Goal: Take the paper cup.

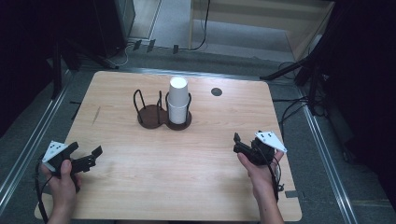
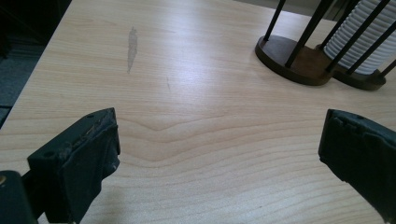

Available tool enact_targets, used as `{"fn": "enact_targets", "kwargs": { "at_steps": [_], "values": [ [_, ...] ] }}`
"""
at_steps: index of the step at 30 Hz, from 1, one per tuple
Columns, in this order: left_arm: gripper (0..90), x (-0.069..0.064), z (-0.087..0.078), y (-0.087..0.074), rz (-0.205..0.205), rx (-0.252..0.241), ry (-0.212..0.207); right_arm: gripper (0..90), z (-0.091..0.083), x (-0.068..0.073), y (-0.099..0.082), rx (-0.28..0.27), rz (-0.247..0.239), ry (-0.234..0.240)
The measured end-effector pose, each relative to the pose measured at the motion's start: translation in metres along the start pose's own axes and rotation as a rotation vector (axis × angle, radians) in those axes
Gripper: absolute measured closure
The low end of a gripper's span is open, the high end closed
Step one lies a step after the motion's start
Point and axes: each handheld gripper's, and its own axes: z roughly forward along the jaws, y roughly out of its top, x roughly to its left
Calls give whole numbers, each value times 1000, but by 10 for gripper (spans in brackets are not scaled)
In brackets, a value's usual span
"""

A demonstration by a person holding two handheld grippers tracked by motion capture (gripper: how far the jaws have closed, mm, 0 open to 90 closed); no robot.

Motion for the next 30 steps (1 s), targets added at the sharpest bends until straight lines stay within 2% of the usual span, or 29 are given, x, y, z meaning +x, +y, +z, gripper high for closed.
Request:
{"fn": "enact_targets", "kwargs": {
  "at_steps": [8, 16, 18, 20, 26, 30],
  "values": [
    [0, 0, -1, 0, 3, -1, -5, 135, 8, 17, 9, 3, -19, 32],
    [0, 0, 0, 0, 3, -2, -7, 135, 20, 32, 16, 7, -12, 64],
    [0, 0, 0, 0, 5, -3, -6, 135, 25, 35, 18, 7, 6, 81],
    [0, -1, 0, 0, 14, -2, 0, 134, 31, 38, 24, 10, 50, 106],
    [0, 0, 0, 0, 1, -7, -4, 134, 40, 48, 32, 15, 46, 117],
    [0, 1, 1, 0, -6, -6, -8, 135, 45, 57, 37, 24, 25, 122]
  ]
}}
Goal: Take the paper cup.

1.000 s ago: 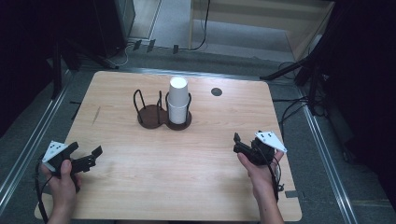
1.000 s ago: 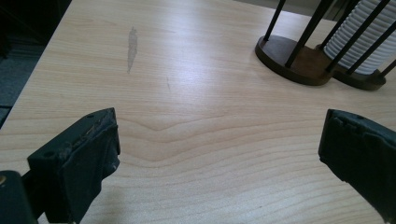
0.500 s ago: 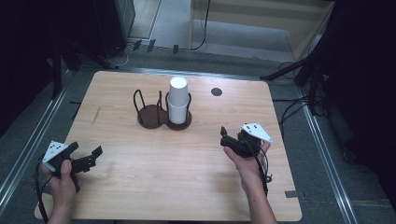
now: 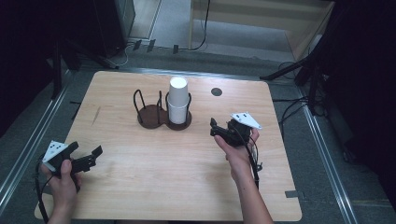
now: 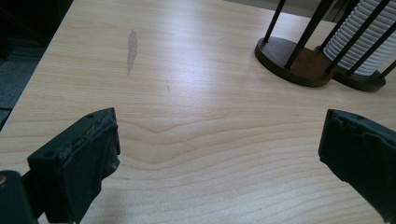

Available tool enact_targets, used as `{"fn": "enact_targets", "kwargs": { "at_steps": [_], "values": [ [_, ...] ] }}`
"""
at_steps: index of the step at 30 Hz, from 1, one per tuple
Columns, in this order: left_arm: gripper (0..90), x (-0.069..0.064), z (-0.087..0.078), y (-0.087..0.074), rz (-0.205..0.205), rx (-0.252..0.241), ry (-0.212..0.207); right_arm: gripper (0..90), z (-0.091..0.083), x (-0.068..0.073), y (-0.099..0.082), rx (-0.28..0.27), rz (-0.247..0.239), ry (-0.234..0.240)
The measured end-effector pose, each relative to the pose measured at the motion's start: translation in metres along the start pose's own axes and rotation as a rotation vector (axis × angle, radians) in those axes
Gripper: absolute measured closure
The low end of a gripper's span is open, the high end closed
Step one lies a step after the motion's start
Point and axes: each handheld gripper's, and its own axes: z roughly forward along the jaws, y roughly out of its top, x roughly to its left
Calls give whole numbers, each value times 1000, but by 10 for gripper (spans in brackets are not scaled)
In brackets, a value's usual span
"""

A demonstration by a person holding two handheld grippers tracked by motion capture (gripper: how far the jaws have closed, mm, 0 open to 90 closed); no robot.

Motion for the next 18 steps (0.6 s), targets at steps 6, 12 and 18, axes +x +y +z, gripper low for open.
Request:
{"fn": "enact_targets", "kwargs": {
  "at_steps": [6, 12, 18],
  "values": [
    [0, 1, 0, 0, -5, 1, -1, 134, 8, 11, 7, 3, -11, 14],
    [0, 1, 1, 1, -7, 15, -13, 134, 15, 21, 11, 3, -11, 41],
    [0, 2, 1, 1, -16, 17, -15, 134, 23, 30, 15, 13, -7, 54]
  ]
}}
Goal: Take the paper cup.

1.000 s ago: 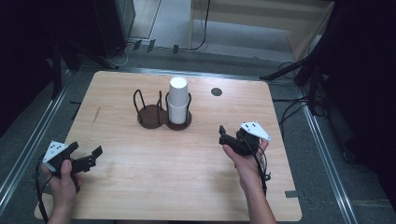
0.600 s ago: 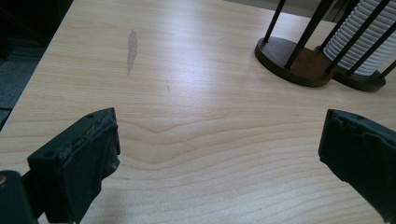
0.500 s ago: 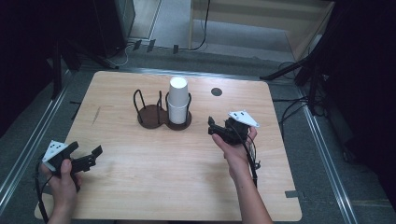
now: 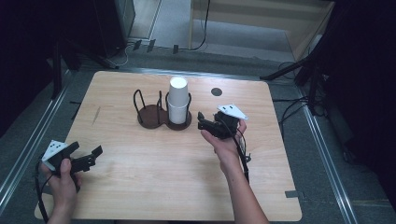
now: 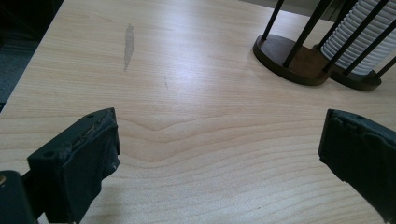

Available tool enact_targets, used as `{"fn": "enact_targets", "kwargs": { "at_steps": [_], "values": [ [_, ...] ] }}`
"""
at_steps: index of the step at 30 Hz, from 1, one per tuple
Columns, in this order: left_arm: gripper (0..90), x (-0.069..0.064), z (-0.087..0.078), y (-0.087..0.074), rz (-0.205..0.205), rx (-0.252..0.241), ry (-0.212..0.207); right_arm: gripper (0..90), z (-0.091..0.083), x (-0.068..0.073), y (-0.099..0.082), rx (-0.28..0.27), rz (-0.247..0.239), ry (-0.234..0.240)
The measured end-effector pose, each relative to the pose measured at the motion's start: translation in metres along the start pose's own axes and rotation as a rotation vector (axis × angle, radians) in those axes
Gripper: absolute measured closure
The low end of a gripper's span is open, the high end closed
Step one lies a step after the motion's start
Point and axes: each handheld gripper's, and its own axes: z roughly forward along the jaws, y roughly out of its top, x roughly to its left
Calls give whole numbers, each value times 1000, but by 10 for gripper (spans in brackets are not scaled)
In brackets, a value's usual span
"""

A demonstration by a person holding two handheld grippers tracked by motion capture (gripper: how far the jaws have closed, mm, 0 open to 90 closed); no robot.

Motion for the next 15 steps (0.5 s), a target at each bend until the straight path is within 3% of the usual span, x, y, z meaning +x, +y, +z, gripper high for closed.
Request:
{"fn": "enact_targets", "kwargs": {
  "at_steps": [15],
  "values": [
    [0, 0, 0, 0, 2, 0, -2, 134, 17, 26, 15, -5, -18, 45]
  ]
}}
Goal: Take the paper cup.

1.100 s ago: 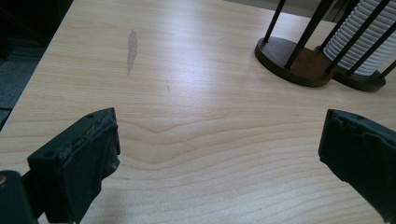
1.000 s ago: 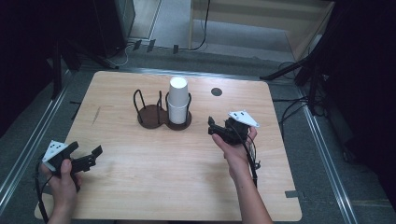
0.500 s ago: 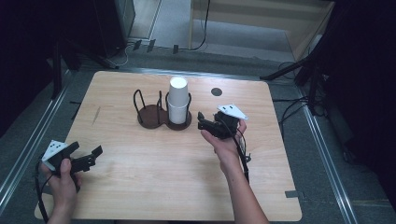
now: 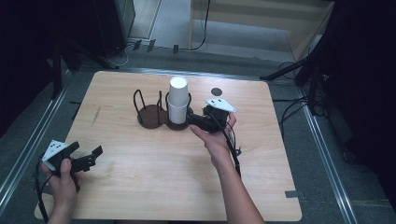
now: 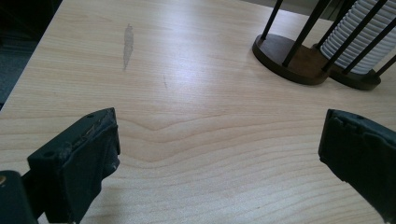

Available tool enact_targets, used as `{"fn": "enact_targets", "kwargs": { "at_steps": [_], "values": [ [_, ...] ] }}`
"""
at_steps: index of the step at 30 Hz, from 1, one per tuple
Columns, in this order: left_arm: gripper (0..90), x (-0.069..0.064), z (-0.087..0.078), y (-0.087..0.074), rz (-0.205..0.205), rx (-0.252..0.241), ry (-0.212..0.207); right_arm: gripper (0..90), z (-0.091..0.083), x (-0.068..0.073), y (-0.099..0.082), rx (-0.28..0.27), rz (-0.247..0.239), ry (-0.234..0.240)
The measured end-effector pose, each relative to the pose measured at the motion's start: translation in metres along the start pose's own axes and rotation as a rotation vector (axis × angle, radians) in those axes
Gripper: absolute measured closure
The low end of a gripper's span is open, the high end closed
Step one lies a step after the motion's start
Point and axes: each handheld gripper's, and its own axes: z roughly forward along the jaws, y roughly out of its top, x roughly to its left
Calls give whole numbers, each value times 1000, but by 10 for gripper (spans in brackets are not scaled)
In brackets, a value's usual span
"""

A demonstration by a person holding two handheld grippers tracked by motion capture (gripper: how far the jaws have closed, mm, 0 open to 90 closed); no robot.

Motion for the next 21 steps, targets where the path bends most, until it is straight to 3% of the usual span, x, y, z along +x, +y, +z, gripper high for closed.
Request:
{"fn": "enact_targets", "kwargs": {
  "at_steps": [13, 21],
  "values": [
    [0, 0, 0, 0, -3, 1, -3, 134, 24, 26, 9, 4, 4, 48],
    [0, 1, 0, 0, -10, -2, -6, 128, 39, 34, 21, -1, 1, 47]
  ]
}}
